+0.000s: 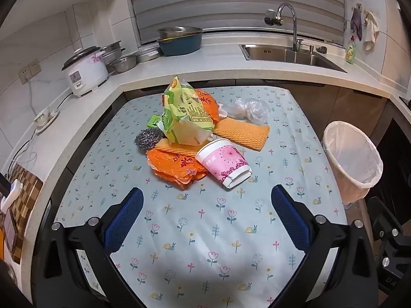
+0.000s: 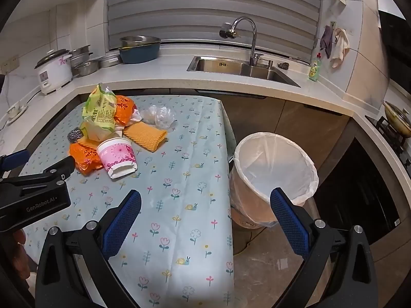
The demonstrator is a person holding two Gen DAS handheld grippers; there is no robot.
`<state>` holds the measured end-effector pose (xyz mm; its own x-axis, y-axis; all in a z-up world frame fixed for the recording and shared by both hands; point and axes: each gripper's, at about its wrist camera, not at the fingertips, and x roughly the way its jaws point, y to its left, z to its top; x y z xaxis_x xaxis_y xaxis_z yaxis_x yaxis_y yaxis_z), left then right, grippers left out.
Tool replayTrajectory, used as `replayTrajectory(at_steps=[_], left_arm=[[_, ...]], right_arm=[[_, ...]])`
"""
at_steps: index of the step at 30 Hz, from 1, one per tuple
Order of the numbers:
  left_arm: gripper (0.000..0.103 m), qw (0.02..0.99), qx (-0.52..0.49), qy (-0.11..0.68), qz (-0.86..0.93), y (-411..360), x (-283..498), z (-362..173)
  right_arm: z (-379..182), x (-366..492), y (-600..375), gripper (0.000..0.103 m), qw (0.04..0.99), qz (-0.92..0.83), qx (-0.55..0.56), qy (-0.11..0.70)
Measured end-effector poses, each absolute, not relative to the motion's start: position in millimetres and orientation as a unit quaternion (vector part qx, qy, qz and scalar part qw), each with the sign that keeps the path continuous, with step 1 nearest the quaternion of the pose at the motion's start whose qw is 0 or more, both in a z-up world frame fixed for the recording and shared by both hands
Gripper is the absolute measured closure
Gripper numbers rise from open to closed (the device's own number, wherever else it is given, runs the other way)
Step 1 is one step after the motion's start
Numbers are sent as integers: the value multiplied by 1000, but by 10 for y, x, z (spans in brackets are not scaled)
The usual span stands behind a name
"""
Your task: Collect trash
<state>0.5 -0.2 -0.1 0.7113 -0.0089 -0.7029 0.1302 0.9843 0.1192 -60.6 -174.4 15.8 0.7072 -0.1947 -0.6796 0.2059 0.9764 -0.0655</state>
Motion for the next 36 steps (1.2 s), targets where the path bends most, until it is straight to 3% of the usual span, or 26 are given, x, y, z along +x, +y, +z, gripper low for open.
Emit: replayTrajectory(at_steps=[36], left_arm=[[8, 929, 70, 362, -34, 75, 17, 49]], right_arm=[[209, -581, -1651, 7, 927, -96, 1, 363]])
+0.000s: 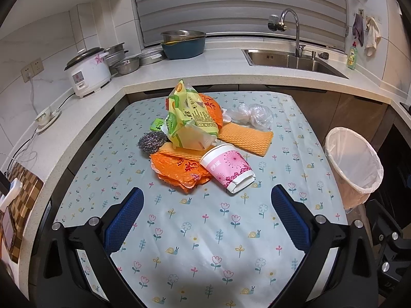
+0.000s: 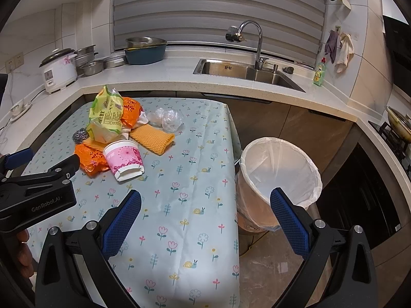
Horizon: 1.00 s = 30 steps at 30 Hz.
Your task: Collect trash
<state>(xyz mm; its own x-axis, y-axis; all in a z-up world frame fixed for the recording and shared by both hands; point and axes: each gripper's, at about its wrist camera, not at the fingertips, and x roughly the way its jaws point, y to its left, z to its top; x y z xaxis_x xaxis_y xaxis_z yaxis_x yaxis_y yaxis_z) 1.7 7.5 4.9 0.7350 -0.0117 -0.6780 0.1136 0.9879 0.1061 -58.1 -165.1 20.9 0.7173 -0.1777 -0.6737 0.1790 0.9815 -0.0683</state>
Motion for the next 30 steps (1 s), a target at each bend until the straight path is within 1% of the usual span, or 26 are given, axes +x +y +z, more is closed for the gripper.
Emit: replayTrajectory(at_steps=[30], left_arm=[[8, 930, 71, 358, -37, 65, -13, 35]], right_arm=[[223, -595, -1625, 7, 928, -94, 2, 362]])
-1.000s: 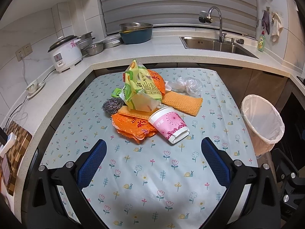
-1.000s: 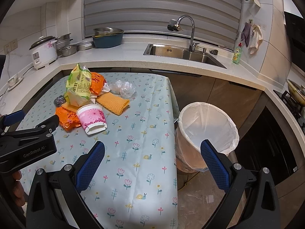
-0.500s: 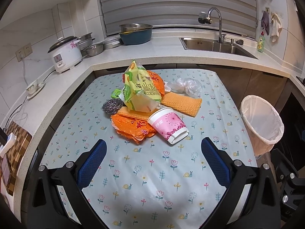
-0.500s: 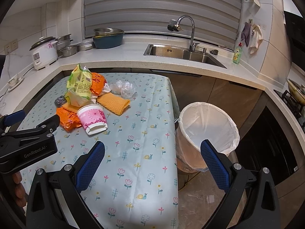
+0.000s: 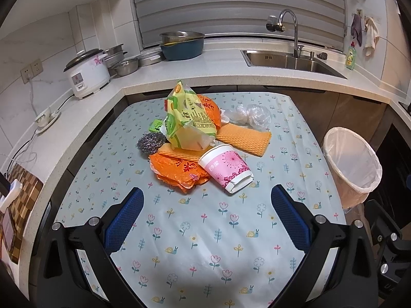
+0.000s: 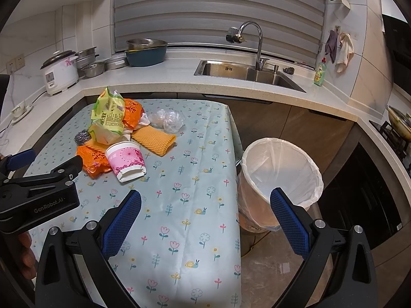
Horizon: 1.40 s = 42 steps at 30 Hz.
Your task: Collect trash
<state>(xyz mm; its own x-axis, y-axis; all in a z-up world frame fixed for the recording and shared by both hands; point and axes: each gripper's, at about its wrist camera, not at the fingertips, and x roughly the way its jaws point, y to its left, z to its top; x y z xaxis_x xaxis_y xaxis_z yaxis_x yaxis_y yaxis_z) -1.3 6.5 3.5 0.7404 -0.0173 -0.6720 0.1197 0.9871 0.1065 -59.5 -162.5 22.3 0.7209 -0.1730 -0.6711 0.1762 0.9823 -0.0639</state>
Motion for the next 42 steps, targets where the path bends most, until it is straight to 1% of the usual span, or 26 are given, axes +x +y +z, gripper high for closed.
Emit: replayTrajectory(at_steps=[42], left_arm=[[8, 932, 72, 353, -40, 93, -23, 62]], right_arm=[[235, -609, -1610, 7, 928, -94, 8, 361]])
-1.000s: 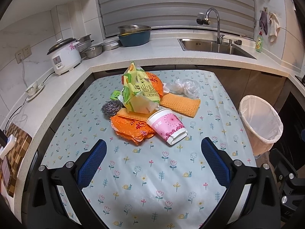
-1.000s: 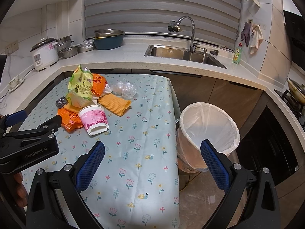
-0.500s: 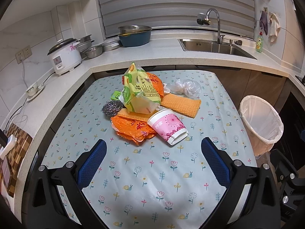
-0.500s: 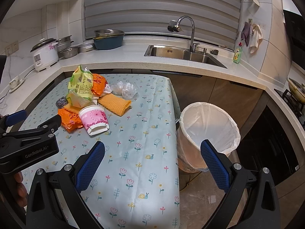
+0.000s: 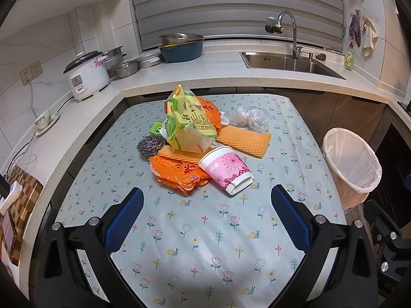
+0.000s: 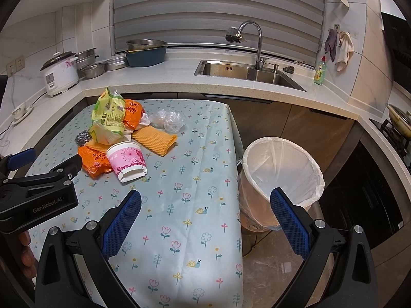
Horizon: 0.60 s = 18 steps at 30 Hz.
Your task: Collect trash
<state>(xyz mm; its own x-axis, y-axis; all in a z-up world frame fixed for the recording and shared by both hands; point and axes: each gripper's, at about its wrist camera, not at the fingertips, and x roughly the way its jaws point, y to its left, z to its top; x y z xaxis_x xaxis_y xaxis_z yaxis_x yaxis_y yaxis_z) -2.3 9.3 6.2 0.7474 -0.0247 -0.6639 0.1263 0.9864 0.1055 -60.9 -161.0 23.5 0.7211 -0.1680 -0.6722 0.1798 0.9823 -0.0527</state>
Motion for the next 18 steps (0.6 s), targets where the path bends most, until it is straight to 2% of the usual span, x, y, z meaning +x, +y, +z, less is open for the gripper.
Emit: replayTrajectory(at_steps=[18], left_arm=[[8, 933, 37, 357, -20, 427, 268, -80]], right_arm=[[52, -335, -1515, 7, 923, -79, 12, 376]])
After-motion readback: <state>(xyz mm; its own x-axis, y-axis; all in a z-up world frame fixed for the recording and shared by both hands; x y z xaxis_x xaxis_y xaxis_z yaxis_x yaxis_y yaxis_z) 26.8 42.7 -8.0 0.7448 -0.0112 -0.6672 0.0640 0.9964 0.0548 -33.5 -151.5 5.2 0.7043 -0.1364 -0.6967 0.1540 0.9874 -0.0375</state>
